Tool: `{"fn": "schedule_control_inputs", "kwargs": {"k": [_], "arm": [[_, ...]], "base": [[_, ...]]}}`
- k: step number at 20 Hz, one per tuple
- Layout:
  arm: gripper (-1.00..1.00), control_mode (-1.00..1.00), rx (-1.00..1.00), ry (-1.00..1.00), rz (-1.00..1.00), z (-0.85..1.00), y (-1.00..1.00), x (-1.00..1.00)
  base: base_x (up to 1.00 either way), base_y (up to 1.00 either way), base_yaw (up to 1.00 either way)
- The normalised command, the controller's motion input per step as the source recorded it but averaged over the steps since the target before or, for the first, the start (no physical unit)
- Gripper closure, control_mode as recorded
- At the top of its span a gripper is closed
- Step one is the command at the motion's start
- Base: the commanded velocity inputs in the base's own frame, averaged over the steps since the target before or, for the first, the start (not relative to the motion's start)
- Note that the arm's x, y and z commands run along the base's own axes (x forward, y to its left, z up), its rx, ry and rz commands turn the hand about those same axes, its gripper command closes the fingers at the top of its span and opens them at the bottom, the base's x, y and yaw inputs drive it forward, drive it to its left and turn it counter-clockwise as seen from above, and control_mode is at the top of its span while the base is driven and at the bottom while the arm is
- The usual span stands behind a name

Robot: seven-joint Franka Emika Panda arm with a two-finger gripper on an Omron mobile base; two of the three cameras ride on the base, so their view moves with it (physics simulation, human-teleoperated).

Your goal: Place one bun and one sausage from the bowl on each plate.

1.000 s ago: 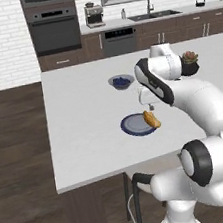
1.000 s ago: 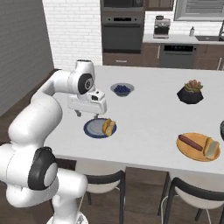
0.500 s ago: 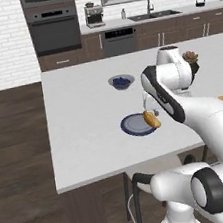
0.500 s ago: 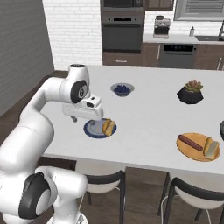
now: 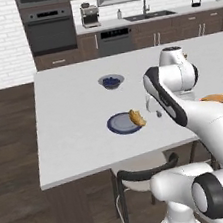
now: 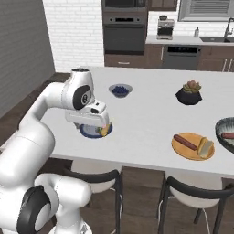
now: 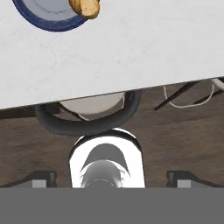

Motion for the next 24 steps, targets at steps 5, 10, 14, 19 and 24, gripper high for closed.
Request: {"fn": "schedule_control_inputs", "kwargs": {"k": [5,10,14,19,24], "arm": [[-1.00,1.00,0.00,0.00,0.00,0.00,0.00,0.00],[-1.00,1.00,0.00,0.00,0.00,0.00,0.00,0.00],[-1.00,1.00,0.00,0.00,0.00,0.00,0.00,0.00],[-1.00,1.00,0.00,0.00,0.00,0.00,0.00,0.00],[-1.00,1.00,0.00,0.00,0.00,0.00,0.00,0.00]], "base": [[-0.26,-1.00,-0.01],[0.00,-1.00,-0.02],[0.02,-1.00,0.00],[0.11,-0.91,0.00],[0.19,-0.54,0.00]]}}
